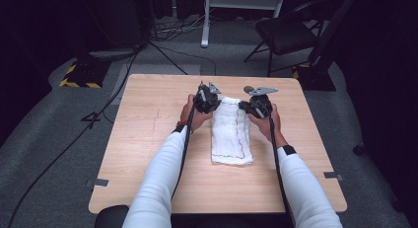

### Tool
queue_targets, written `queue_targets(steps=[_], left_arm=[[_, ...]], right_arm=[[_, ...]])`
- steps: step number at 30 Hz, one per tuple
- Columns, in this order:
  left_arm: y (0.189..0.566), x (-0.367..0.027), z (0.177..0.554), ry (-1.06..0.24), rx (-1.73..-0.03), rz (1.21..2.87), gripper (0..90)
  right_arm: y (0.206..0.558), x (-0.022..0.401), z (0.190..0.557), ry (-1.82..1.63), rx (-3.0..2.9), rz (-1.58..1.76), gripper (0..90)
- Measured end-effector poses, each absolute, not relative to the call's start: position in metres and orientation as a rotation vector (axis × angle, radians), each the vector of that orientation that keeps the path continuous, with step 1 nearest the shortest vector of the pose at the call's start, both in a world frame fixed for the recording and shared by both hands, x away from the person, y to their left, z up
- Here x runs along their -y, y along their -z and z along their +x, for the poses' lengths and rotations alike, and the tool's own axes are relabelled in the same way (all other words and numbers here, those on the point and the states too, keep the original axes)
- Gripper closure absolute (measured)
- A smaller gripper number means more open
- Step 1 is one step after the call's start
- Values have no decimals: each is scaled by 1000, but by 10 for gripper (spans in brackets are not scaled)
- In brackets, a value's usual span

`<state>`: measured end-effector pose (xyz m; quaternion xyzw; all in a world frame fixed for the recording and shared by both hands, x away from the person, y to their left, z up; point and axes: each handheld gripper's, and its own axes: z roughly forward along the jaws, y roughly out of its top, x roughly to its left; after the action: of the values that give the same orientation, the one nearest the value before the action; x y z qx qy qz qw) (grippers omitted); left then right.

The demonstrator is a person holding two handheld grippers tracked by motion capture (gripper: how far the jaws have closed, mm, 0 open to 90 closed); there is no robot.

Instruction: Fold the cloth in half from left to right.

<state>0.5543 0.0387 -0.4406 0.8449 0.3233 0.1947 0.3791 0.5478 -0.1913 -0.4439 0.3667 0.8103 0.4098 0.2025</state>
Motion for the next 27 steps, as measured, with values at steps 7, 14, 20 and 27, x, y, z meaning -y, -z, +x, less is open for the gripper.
queue_targets(steps=[7, 14, 20, 27], left_arm=[[439, -43, 544, -465, -781, 2155, 826], [430, -49, 528, -441, -703, 2149, 821], [429, -53, 515, -418, -668, 2139, 812], [429, -58, 498, -395, -604, 2138, 812]], right_arm=[[440, 195, 539, -1181, -2279, 983, 839], [432, 203, 524, -1243, -2301, 918, 839], [430, 208, 511, -1261, -2333, 862, 838], [430, 214, 497, -1303, -2359, 823, 838]])
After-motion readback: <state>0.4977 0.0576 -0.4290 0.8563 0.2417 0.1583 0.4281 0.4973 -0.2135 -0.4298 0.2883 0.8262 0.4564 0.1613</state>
